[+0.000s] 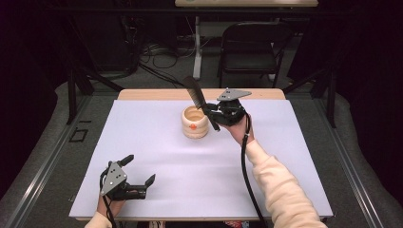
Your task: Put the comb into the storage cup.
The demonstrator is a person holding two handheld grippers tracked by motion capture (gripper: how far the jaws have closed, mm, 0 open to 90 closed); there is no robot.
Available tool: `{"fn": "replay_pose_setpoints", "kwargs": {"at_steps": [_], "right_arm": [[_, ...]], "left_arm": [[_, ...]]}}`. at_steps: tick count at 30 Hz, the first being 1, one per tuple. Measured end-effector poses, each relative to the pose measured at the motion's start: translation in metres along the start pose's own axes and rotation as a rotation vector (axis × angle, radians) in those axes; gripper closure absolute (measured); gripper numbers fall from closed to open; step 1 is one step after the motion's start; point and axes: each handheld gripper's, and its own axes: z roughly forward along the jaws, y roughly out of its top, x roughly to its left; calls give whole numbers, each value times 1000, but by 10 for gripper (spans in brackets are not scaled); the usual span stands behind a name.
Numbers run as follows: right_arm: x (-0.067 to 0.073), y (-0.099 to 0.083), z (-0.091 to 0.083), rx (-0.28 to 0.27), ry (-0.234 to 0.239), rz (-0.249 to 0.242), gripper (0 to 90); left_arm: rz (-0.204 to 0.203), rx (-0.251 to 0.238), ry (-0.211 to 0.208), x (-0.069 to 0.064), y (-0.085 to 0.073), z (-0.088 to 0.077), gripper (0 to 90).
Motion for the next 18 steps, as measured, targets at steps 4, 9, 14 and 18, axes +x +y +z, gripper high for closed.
{"fn": "replay_pose_setpoints", "kwargs": {"at_steps": [4,9,14,18], "right_arm": [[-1,2,2,1,3,3,715],[0,4,4,0,3,1,715],[0,7,6,1,3,-3,715],[0,10,7,3,2,-3,715]], "left_arm": [[-1,-2,1,0,0,-1,0],[0,-1,1,0,0,0,0],[1,0,0,0,0,0,0],[1,-1,-1,0,0,0,0]]}}
